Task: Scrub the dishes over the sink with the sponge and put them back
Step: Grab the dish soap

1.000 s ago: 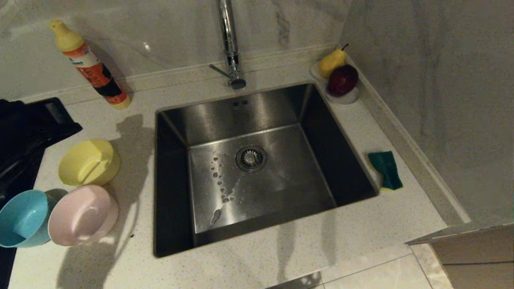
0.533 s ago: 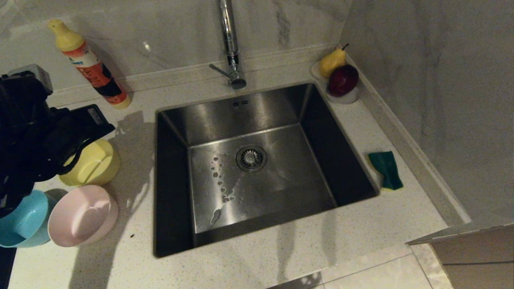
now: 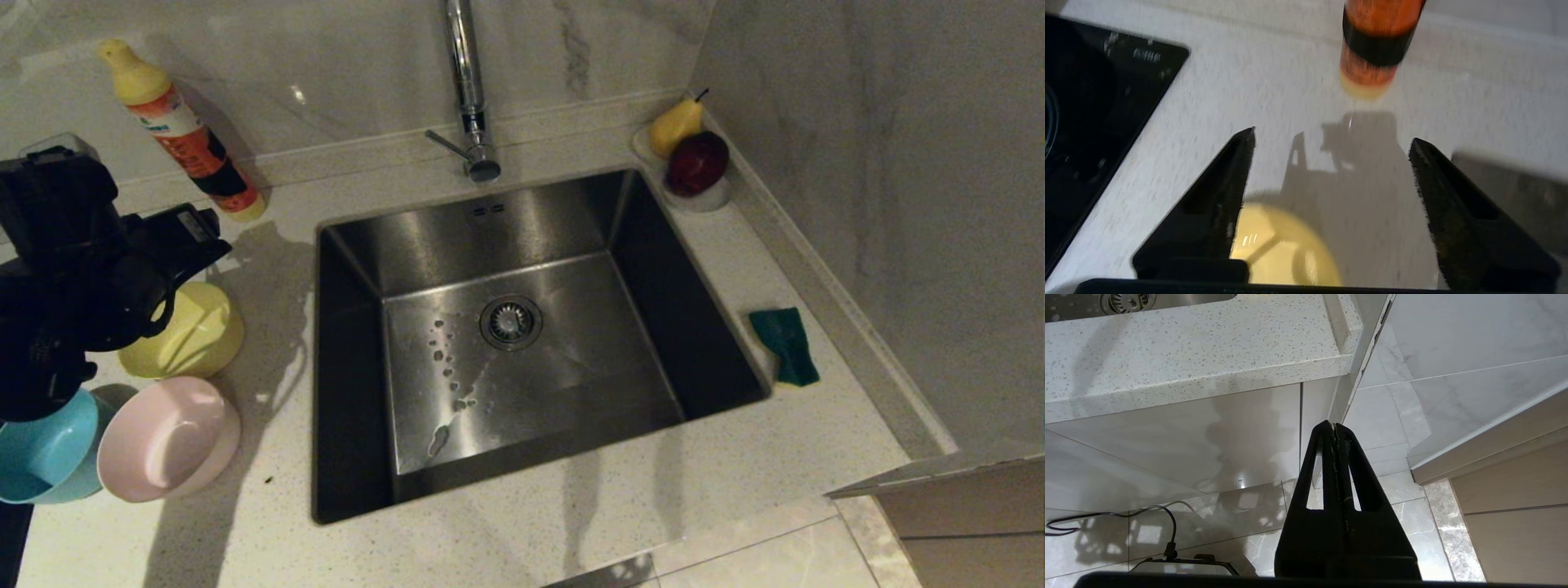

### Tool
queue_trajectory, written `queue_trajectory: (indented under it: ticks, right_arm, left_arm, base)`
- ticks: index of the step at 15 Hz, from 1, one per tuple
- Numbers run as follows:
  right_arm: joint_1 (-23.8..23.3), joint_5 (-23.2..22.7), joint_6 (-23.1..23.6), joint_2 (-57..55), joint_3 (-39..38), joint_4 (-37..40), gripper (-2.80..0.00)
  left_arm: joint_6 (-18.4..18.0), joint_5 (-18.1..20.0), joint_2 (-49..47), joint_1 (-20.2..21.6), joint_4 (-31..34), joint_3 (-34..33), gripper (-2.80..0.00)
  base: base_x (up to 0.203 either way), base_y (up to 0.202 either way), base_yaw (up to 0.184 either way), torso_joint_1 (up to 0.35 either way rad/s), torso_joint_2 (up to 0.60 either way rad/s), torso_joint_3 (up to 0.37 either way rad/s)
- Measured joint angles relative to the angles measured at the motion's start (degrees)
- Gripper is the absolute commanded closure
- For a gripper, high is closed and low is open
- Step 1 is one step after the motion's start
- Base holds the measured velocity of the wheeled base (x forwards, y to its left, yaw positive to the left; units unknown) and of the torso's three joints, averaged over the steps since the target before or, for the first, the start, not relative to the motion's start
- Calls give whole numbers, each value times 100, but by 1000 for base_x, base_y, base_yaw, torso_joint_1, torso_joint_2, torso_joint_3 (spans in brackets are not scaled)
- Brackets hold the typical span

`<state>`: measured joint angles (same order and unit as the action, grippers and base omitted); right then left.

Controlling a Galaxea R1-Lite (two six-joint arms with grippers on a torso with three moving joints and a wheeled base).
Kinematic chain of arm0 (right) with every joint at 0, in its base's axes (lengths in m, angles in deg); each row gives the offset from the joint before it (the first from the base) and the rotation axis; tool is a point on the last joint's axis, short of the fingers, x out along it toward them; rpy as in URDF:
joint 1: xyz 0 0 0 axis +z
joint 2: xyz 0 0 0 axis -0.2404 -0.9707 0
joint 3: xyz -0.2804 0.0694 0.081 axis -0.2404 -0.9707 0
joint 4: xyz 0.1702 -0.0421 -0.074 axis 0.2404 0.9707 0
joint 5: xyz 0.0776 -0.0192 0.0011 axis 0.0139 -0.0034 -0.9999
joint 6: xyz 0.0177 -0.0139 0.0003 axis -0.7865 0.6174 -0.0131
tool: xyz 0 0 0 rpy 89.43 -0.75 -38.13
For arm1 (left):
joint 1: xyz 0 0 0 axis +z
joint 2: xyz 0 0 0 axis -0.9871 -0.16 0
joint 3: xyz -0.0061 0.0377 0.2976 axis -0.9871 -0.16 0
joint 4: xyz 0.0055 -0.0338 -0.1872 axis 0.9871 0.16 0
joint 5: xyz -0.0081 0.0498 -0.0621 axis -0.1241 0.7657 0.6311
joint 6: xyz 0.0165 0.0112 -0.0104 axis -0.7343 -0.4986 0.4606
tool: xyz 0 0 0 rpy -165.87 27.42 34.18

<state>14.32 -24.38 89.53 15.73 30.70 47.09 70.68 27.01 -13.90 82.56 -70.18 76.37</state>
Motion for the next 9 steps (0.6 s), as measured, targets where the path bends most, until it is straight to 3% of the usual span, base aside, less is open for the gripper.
queue_trajectory:
  ticks: [9]
  right_arm:
    - [0,0,-6,0,0,0,0]
  left_arm:
    - [-17,322,-586,154,-378,638,-280]
  base:
    - [0,0,0,0,0,0]
